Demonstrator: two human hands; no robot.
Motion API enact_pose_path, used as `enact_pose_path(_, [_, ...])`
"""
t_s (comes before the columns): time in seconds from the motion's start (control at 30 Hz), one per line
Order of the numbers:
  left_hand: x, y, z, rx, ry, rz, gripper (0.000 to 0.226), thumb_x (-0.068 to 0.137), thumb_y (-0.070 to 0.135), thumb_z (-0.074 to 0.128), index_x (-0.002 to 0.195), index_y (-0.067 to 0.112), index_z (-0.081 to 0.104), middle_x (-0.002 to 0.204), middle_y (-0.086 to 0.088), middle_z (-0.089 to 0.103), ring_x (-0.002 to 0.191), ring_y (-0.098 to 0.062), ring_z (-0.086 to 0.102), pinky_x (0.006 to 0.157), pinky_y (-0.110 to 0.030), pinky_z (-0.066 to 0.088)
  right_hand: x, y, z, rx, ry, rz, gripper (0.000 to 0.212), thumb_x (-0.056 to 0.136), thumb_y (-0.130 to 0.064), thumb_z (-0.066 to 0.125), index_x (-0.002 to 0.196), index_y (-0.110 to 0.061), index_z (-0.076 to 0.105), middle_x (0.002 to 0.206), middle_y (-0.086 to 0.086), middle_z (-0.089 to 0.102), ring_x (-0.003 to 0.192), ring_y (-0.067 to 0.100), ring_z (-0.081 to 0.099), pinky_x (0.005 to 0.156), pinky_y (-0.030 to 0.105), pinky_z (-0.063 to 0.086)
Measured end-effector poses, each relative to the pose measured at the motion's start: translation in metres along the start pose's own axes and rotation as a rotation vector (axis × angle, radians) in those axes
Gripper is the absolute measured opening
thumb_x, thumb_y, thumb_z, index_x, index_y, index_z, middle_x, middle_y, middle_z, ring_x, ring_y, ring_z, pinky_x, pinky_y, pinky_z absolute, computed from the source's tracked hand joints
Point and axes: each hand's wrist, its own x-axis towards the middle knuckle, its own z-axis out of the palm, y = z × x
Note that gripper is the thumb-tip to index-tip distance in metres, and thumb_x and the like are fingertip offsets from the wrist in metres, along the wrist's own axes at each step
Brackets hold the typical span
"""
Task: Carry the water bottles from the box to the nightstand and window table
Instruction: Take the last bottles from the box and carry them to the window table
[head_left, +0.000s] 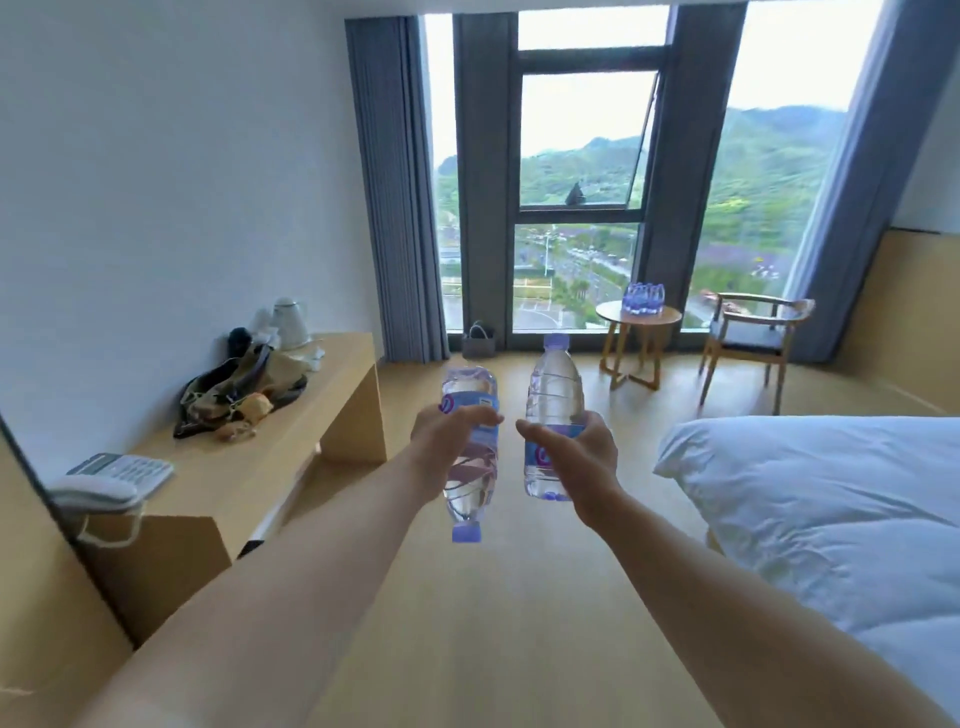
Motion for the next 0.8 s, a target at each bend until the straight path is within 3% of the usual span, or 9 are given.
enact_pose_path(0.1, [0.036, 0.003, 0.04, 0.007, -0.071, 0.0, 0.04, 0.066, 0.02, 0.085, 0.104, 0.012, 0.073, 0.089, -0.016, 0.075, 0.068, -0.029, 0.073, 0.053, -0.033, 0.058, 0.037, 0.012, -0.024, -0.001, 0.052, 0.02, 0.054, 0.063, -0.047, 0.093, 0.093, -0.033, 0.05, 0.094, -0.003, 0.066, 0.083, 0.016, 0.07, 0.072, 0.035, 0.063])
enact_pose_path(0.27, [0.116, 0.003, 0.091, 0.02, -0.158, 0.0, 0.039, 0.066, 0.019, 0.085, 0.101, 0.012, 0.068, 0.086, -0.016, 0.073, 0.071, -0.032, 0.072, 0.06, -0.04, 0.063, 0.105, 0.039, -0.043, -0.033, 0.127, 0.039, 0.066, 0.066, -0.047, 0.092, 0.111, -0.027, 0.048, 0.096, -0.005, 0.062, 0.085, 0.014, 0.067, 0.062, 0.024, 0.055])
enact_pose_path(0.4, [0.198, 0.006, 0.125, 0.011, -0.216, 0.007, 0.039, 0.068, 0.021, 0.085, 0.101, 0.016, 0.065, 0.09, -0.015, 0.074, 0.073, -0.029, 0.074, 0.052, -0.031, 0.058, 0.181, 0.06, -0.041, -0.074, 0.211, 0.032, 0.068, 0.069, -0.048, 0.09, 0.116, -0.026, 0.047, 0.095, -0.008, 0.061, 0.084, 0.013, 0.066, 0.059, 0.021, 0.054])
enact_pose_path(0.53, [0.288, 0.015, 0.156, 0.028, -0.277, -0.005, 0.036, 0.071, 0.021, 0.084, 0.099, 0.018, 0.061, 0.091, -0.013, 0.074, 0.074, -0.027, 0.074, 0.049, -0.026, 0.056, 0.271, 0.074, -0.022, -0.089, 0.286, 0.052, 0.068, 0.069, -0.05, 0.089, 0.118, -0.025, 0.048, 0.096, -0.007, 0.061, 0.087, 0.016, 0.066, 0.069, 0.028, 0.06])
enact_pose_path(0.7, [0.398, 0.04, 0.188, 0.071, -0.345, -0.018, 0.033, 0.075, 0.02, 0.083, 0.098, 0.018, 0.059, 0.092, -0.013, 0.073, 0.074, -0.026, 0.074, 0.044, -0.022, 0.053, 0.377, 0.079, 0.001, -0.083, 0.351, 0.049, 0.069, 0.067, -0.052, 0.09, 0.116, -0.029, 0.046, 0.094, -0.015, 0.06, 0.078, 0.009, 0.065, 0.049, 0.008, 0.046])
enact_pose_path(0.8, [0.456, 0.05, 0.206, 0.099, -0.368, -0.035, 0.035, 0.075, 0.021, 0.082, 0.102, 0.016, 0.061, 0.091, -0.013, 0.075, 0.072, -0.026, 0.074, 0.046, -0.023, 0.054, 0.431, 0.085, 0.008, -0.097, 0.376, 0.061, 0.069, 0.068, -0.051, 0.089, 0.116, -0.031, 0.045, 0.092, -0.018, 0.057, 0.076, 0.007, 0.063, 0.043, 0.005, 0.043])
